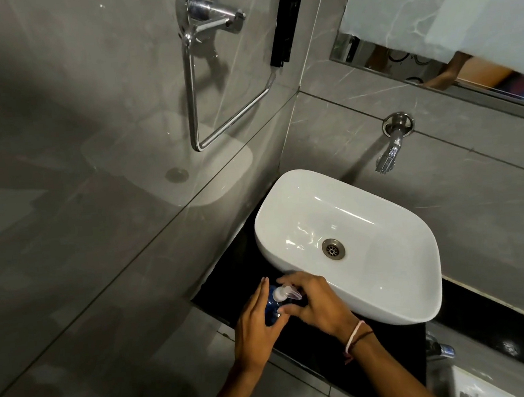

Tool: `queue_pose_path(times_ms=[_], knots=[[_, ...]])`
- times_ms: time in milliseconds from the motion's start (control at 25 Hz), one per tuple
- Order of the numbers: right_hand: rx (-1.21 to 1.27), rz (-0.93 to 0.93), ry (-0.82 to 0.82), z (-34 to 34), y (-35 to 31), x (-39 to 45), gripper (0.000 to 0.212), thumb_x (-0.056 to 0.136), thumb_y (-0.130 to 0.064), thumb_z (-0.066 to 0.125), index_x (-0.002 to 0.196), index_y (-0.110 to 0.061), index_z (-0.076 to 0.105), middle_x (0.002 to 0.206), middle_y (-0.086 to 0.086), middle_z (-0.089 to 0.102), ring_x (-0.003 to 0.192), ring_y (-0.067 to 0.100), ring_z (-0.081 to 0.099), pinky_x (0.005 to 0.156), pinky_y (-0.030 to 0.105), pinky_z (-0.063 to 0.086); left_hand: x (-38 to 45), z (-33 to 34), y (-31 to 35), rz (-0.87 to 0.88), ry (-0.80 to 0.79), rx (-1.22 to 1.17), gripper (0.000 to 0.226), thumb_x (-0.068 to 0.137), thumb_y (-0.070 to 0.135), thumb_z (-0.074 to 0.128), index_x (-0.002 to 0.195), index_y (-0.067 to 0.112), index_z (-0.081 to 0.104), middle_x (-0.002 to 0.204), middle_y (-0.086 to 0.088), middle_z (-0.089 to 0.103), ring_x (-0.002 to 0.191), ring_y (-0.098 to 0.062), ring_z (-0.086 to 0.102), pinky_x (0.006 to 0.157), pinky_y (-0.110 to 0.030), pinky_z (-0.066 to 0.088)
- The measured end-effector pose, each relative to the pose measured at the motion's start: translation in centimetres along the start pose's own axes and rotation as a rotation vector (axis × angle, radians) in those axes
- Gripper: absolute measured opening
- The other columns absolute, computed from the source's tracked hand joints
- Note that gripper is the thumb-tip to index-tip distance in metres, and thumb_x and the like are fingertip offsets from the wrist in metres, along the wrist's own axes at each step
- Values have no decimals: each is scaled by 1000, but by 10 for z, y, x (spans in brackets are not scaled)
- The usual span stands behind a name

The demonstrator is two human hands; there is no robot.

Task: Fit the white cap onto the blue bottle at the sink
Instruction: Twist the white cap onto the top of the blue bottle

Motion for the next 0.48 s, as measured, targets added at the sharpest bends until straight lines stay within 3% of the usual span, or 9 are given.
queue_pose_path(times_ms=[120, 280, 480], knots=[[-100, -87, -59, -3, -7, 8, 27, 85, -17, 79, 112, -14, 73, 112, 5, 72, 102, 20, 69, 91, 32, 56, 0, 2, 1, -27, -21, -10, 86, 76, 59, 66, 146, 20, 35, 146, -3, 48, 129, -17, 49, 97, -13, 39], [-251, -173, -164, -8, -19, 15, 21, 88, -9, 70, 109, -8, 72, 109, 10, 68, 100, 24, 66, 89, 31, 51, 0, 2, 0, -46, -22, -22, 87, 76, 63, 66, 146, 21, 36, 146, -2, 48, 129, -16, 48, 90, 3, 30], [-376, -176, -214, -7, -27, 15, 20, 88, -9, 68, 108, -8, 70, 111, 11, 67, 100, 29, 67, 88, 39, 53, -1, 0, 0, -38, -15, -1, 86, 76, 64, 64, 145, 20, 37, 146, -3, 48, 129, -16, 48, 99, -18, 41]])
Point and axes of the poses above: each hand's wrist, its own x-axis towards the middle knuckle, its own z-axis out of the palm, y = z × x, the point moved 3 cm from there along x, towards the middle knuckle
